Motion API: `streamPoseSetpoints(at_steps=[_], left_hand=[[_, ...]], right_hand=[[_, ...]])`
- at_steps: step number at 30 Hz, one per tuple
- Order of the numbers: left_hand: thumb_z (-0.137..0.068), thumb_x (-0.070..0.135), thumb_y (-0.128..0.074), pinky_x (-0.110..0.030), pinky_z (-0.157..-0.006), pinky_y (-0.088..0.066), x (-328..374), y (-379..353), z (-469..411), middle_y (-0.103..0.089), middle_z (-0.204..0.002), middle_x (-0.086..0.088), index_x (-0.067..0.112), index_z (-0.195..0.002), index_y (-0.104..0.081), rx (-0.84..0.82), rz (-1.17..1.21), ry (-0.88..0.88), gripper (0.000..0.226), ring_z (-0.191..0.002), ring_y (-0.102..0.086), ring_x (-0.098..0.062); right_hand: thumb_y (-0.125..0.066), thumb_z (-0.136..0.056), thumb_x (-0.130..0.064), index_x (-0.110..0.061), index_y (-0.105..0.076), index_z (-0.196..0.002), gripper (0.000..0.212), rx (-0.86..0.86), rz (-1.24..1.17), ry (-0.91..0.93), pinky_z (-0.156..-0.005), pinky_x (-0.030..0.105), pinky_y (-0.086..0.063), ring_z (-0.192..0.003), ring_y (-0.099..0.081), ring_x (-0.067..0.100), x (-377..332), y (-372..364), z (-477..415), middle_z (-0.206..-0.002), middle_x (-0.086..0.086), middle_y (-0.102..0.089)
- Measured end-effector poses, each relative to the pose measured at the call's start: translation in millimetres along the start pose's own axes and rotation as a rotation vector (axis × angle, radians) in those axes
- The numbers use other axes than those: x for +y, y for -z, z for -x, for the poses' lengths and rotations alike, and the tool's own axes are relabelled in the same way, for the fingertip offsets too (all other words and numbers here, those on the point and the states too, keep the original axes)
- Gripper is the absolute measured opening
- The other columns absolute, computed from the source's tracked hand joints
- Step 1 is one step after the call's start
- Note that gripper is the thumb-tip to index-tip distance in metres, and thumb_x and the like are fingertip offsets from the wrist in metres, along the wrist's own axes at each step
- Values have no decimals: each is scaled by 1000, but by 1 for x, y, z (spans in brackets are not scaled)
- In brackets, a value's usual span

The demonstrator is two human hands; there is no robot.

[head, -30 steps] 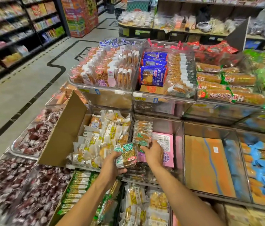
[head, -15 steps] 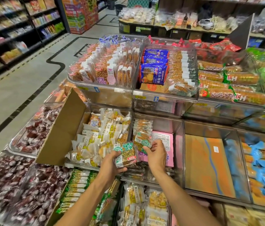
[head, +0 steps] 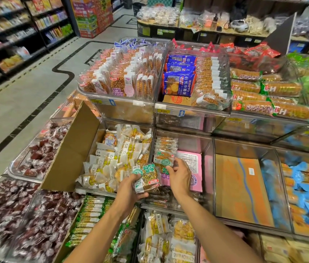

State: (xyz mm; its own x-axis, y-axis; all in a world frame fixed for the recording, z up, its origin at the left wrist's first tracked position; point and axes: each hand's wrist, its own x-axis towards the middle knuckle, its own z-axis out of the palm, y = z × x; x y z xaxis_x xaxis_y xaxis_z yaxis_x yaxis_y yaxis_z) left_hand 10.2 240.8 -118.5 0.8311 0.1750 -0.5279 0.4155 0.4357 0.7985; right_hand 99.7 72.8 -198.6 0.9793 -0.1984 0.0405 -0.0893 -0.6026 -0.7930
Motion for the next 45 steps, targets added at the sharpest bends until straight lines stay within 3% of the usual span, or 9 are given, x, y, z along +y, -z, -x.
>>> streamPoseSetpoints(at_steps=[6,11,18,24,27,30,34,41,45], left_hand=[[-105,20,-54,-38,-67,-58,-6,4,-7,-62,-134,-14,8,-116,-63,3,-3,17,19,-116,-64,-31],[-104,23,-57,-36,-66,-59,-12,6,-14,-55,-144,-10,10,-121,-62,12,8,18,23,-133,-54,-35],[-104,21,-54,-35,-63,-59,-13,7,-15,-62,-135,-16,6,-113,-64,-17,17,16,20,-121,-61,-35],[-97,24,-63,-34,-58,-57,-9,10,-14,-62,-122,-15,5,-112,-61,-76,45,43,24,-100,-64,-27],[-95,26,-67,-35,-59,-57,-11,14,-19,-58,-131,-16,2,-120,-59,-67,66,53,35,-110,-60,-31],[-99,22,-61,-33,-55,-55,-12,18,-20,-60,-124,-21,0,-121,-58,-92,37,44,32,-98,-64,-30],[-99,24,-61,-32,-53,-51,-14,17,-16,-63,-114,-19,-6,-122,-53,-141,-45,-2,38,-90,-64,-27],[-83,48,-73,-39,-61,-56,-14,18,-12,-63,-132,-8,5,-137,-46,-206,-106,-31,74,-117,-61,-24],[-109,48,-44,-32,-53,-56,-19,15,-15,-71,-103,-17,6,-126,-58,-215,-95,-97,48,-84,-69,-24]], right_hand=[[-76,-94,-19,-22,-56,-142,52,40,-27,42,-89,41,-61,-91,-68,10,1,-2,11,-117,-8,-58],[-68,-100,-28,-24,-47,-154,59,-24,15,89,-91,33,-58,-101,-67,12,5,1,11,-126,-5,-59],[-81,-89,-19,-22,-52,-109,36,7,-31,-54,-86,36,-57,-97,-64,20,0,-7,-1,-105,-4,-60],[-84,-87,-28,-27,-49,-107,41,-31,7,-63,-81,34,-54,-93,-60,14,7,1,1,-101,-9,-57],[-80,-90,-31,-27,-53,-104,31,-51,-25,-84,-75,29,-52,-90,-64,10,8,19,11,-97,-12,-63],[-68,-99,-36,-22,-64,-104,15,-201,-251,-212,-72,25,-53,-88,-70,17,-8,40,23,-95,-3,-72],[-69,-96,-48,-21,-73,-110,30,-592,-418,-297,-74,32,-61,-81,-73,16,-49,64,42,-99,2,-78],[-77,-94,-19,-14,-68,-113,22,-668,-594,-387,-86,34,-62,-96,-76,12,-71,72,56,-100,-3,-80],[-74,-94,-10,-10,-66,-118,25,-563,-681,-358,-83,29,-58,-100,-76,16,-64,81,57,-107,2,-80]])
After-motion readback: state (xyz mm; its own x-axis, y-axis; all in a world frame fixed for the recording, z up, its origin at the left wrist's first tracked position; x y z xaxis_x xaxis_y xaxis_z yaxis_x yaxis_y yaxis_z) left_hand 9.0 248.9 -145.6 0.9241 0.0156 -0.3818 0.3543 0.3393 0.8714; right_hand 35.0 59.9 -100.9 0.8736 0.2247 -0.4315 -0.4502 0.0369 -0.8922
